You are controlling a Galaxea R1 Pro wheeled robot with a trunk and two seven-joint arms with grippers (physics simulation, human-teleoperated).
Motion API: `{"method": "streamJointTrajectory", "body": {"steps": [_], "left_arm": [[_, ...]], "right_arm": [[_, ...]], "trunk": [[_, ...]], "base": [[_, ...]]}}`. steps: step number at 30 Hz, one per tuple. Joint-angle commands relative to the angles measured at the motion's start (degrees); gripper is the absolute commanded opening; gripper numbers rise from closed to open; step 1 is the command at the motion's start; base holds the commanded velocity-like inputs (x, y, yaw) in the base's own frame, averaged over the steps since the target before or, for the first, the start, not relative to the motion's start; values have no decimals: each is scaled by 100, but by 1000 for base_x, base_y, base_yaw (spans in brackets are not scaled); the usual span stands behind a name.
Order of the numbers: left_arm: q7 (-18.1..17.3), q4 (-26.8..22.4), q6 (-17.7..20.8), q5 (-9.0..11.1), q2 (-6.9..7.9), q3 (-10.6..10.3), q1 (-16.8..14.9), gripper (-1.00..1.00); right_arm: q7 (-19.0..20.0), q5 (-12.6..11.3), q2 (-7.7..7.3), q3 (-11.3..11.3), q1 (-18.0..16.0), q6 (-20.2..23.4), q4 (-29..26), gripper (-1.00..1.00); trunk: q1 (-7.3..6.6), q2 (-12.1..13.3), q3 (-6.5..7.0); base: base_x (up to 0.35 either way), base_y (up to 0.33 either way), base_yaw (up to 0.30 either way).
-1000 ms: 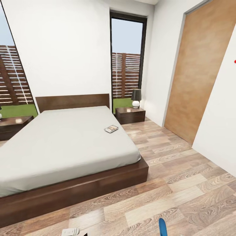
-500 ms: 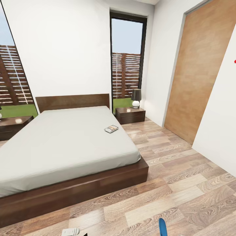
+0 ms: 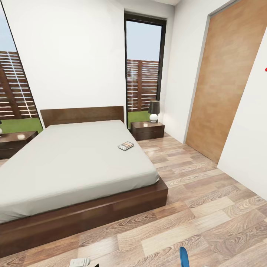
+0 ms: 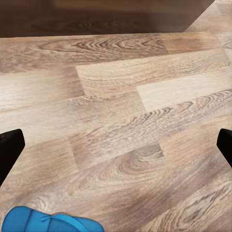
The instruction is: In the bedroom, move the book from the bed onto either nightstand, and place the two sandals side by side next to the bed.
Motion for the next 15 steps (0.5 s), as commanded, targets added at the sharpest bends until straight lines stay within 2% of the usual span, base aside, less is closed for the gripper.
{"method": "streamJointTrajectory", "body": {"steps": [1,12,15], "left_arm": [[-33,6,-2,27,-1,12,-4,100],[-33,6,-2,26,-1,12,-4,100],[-33,6,-2,24,-1,12,-4,100]], "right_arm": [[18,-50,-1,4,-2,60,-4,-100],[18,-50,-1,4,-2,60,-2,-100],[18,-50,-1,4,-2,60,-4,-100]], "trunk": [[-1,-3,-6],[-1,-3,-6],[-1,-3,-6]], "base": [[0,0,0],[-1,0,0],[-124,0,0]]}}
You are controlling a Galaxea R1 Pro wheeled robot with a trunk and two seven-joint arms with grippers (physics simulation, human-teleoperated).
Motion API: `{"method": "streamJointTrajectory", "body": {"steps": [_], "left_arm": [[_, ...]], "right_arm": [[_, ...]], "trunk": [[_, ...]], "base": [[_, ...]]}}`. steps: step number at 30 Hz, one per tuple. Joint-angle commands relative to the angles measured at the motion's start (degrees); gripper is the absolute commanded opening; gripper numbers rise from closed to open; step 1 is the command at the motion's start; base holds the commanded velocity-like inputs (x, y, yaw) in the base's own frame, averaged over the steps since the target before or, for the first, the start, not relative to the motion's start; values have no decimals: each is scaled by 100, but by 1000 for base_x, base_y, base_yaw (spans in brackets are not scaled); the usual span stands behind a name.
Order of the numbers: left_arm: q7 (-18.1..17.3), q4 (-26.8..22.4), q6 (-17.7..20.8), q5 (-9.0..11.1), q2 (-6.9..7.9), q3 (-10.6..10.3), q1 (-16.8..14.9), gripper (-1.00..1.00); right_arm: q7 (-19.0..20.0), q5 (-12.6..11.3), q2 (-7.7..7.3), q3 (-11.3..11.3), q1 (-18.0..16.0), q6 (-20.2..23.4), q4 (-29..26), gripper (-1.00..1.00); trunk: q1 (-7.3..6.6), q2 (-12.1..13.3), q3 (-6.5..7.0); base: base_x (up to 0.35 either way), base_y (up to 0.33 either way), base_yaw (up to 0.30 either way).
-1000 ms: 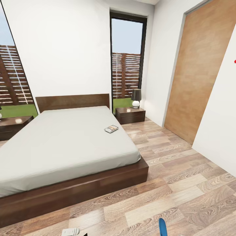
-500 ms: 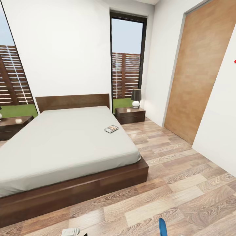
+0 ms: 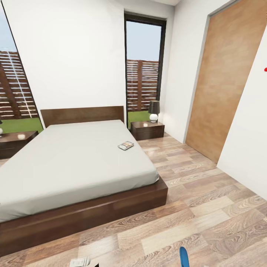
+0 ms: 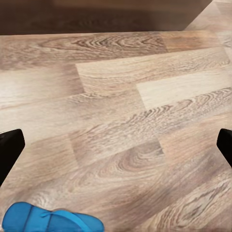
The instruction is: In the bedroom, move the book from the bed onto either nightstand, and place the two sandals side by side next to the bed.
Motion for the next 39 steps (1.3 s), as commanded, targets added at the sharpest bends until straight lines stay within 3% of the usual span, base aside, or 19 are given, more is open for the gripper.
{"method": "streamJointTrajectory", "body": {"steps": [1,15,29,39], "left_arm": [[-33,6,-2,27,-1,12,-5,100],[-33,6,-2,28,-1,12,-5,100],[-33,6,-2,27,-1,12,-5,100],[-33,6,-1,27,-1,12,-3,100]], "right_arm": [[18,-49,-1,8,-2,59,-3,-100],[18,-49,-1,8,-2,60,-3,-100],[19,-49,-1,8,-2,61,-3,-100],[23,-49,-1,8,-2,63,-3,-100]], "trunk": [[-3,-3,-6],[-3,-3,-6],[-3,-3,-6],[-3,-3,-6]], "base": [[-212,0,0],[-34,0,-7],[0,0,-231],[-12,0,-34]]}}
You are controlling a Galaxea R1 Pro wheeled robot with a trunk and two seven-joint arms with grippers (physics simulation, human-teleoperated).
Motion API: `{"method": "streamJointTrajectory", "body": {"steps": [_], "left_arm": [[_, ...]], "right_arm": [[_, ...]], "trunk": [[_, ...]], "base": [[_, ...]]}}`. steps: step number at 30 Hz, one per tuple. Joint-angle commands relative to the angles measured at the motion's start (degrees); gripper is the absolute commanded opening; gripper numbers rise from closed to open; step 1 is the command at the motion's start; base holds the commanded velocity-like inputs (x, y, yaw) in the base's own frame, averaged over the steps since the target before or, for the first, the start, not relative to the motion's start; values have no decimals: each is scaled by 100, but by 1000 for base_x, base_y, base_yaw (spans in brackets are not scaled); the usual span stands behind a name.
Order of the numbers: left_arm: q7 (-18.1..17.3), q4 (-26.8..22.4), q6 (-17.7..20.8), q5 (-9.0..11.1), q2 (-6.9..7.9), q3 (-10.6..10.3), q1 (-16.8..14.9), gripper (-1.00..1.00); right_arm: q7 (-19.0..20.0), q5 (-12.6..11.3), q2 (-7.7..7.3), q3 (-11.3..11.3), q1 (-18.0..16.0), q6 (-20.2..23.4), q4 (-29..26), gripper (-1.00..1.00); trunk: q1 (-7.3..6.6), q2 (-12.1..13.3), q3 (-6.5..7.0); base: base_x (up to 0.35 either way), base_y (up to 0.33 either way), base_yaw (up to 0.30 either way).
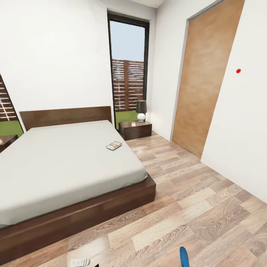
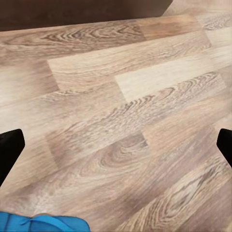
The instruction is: In the bedroom, move the book from the bed onto either nightstand, and place the two sandals side by side next to the bed.
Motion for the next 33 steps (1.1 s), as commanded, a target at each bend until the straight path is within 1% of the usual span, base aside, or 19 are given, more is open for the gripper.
{"method": "streamJointTrajectory", "body": {"steps": [1,6,16,33], "left_arm": [[-33,6,-2,26,-1,12,-3,100],[-33,6,-2,29,-1,12,-6,100],[-33,6,-2,29,-1,12,-5,100],[-33,6,-1,30,-1,12,-5,100]], "right_arm": [[18,-50,-1,5,-2,59,-3,-100],[14,-50,-1,5,-2,61,-3,-100],[18,-50,-1,5,-2,58,-3,-100],[19,-50,-1,5,-2,57,-3,-100]], "trunk": [[-2,-3,-6],[-2,-3,-6],[-2,-3,-6],[-2,-3,-6]], "base": [[-126,0,-2],[-223,0,-1],[-33,0,-16],[-1,0,-254]]}}
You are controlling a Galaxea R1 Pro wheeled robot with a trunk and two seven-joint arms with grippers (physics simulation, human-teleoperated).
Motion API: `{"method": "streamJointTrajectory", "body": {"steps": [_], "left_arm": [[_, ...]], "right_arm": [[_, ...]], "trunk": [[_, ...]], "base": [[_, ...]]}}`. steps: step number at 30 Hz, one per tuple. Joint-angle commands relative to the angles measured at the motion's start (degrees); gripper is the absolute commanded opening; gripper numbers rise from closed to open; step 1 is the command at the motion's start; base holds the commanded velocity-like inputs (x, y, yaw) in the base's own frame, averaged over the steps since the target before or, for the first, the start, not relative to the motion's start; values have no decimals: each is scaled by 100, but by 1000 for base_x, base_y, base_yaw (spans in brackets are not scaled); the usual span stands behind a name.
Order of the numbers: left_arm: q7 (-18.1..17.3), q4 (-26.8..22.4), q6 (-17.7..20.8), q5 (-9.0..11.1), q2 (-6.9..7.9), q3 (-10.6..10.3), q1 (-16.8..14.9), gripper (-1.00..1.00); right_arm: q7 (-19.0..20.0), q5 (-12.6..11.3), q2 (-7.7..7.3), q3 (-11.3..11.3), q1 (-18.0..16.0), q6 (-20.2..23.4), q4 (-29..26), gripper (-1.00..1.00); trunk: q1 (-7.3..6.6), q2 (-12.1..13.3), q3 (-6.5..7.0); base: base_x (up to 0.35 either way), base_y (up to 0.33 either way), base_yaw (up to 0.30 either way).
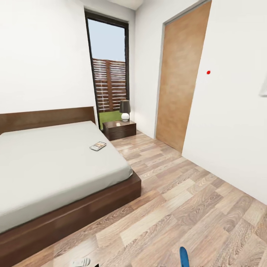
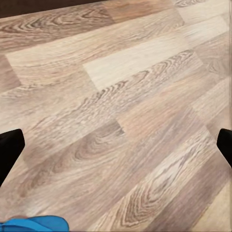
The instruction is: In the bedroom, move the book from the bed onto either nightstand, and place the two sandals side by side next to the bed.
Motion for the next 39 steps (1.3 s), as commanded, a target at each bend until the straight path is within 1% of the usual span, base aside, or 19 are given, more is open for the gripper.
{"method": "streamJointTrajectory", "body": {"steps": [1,6,15,22,26,39], "left_arm": [[-33,4,-2,28,-1,12,-2,100],[-33,4,-3,25,-1,12,0,100],[-33,4,-2,25,-1,12,0,100],[-33,4,-2,26,-1,12,0,100],[-33,4,-2,29,-1,12,0,100],[-33,4,-3,28,-1,12,-1,100]], "right_arm": [[17,-48,-1,4,-3,59,-1,-100],[19,-48,-1,4,-3,63,-1,-100],[19,-48,-1,4,-3,62,-1,-100],[19,-48,-1,4,-3,63,-1,-100],[19,-48,-1,4,-3,58,-1,-100],[19,-48,-1,4,-3,60,-1,-100]], "trunk": [[-1,-3,-6],[-1,-3,-6],[-1,-3,-6],[-1,-3,-6],[-1,-3,-6],[-1,-3,-6]], "base": [[0,0,-201],[-24,0,-54],[-224,0,-4],[-32,0,-13],[-3,0,-199],[0,0,-276]]}}
